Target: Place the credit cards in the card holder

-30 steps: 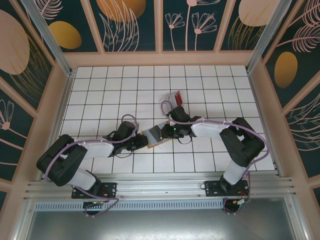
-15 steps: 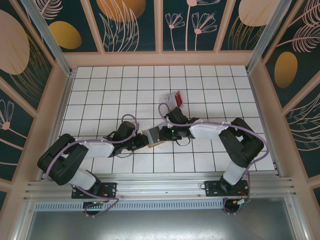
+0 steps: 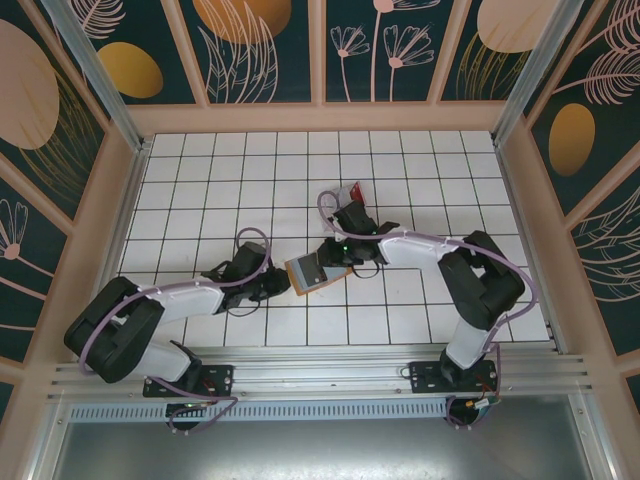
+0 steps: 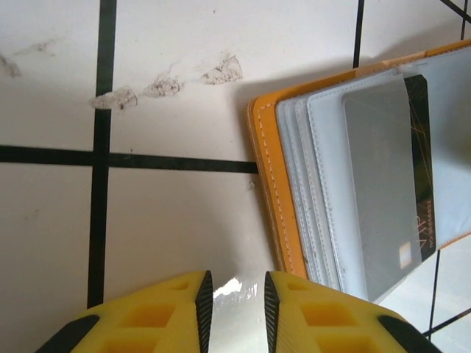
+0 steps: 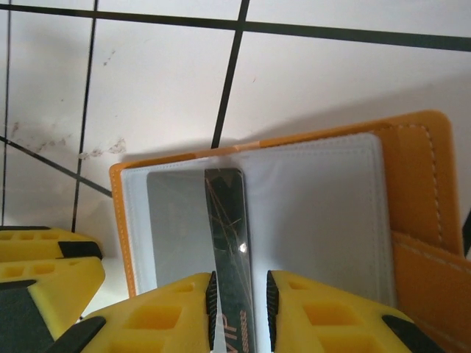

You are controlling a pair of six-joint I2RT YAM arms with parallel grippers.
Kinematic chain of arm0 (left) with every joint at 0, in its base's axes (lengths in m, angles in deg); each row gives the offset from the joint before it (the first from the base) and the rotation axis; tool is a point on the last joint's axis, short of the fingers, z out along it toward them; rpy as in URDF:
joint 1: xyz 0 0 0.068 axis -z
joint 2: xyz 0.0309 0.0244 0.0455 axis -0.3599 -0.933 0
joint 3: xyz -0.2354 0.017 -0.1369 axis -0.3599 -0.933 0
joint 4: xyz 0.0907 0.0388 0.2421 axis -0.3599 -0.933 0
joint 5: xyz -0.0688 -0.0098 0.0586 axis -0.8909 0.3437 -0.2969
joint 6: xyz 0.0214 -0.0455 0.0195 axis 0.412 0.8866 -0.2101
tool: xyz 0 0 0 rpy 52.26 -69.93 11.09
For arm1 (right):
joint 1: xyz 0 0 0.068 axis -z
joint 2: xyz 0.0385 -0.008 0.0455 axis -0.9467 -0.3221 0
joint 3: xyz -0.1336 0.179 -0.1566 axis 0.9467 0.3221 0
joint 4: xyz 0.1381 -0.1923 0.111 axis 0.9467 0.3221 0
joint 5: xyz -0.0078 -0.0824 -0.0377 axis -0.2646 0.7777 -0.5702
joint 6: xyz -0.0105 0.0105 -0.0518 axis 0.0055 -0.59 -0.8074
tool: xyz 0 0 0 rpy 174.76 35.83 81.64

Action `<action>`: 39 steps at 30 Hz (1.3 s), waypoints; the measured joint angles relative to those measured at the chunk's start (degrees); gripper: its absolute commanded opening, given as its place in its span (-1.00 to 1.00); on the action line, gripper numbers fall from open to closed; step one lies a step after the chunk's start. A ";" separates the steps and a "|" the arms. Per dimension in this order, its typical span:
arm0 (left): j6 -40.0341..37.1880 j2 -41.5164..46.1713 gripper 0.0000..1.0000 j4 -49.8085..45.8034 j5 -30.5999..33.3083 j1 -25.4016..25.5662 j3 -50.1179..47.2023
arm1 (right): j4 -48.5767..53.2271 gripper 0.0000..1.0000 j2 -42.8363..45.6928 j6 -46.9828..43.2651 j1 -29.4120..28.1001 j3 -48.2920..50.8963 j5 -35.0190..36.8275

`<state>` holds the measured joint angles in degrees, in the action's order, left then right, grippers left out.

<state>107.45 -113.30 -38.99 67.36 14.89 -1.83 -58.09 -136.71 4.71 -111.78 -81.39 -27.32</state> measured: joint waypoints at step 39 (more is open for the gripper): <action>-7.89 -0.55 -0.39 -9.64 3.19 -5.46 13.66 | 3.17 -0.42 12.37 -1.44 5.01 1.84 3.39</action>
<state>99.56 -113.85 -48.63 70.55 9.43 11.83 -54.92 -124.33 3.27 -106.78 -79.55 -23.93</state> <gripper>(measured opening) 0.302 0.289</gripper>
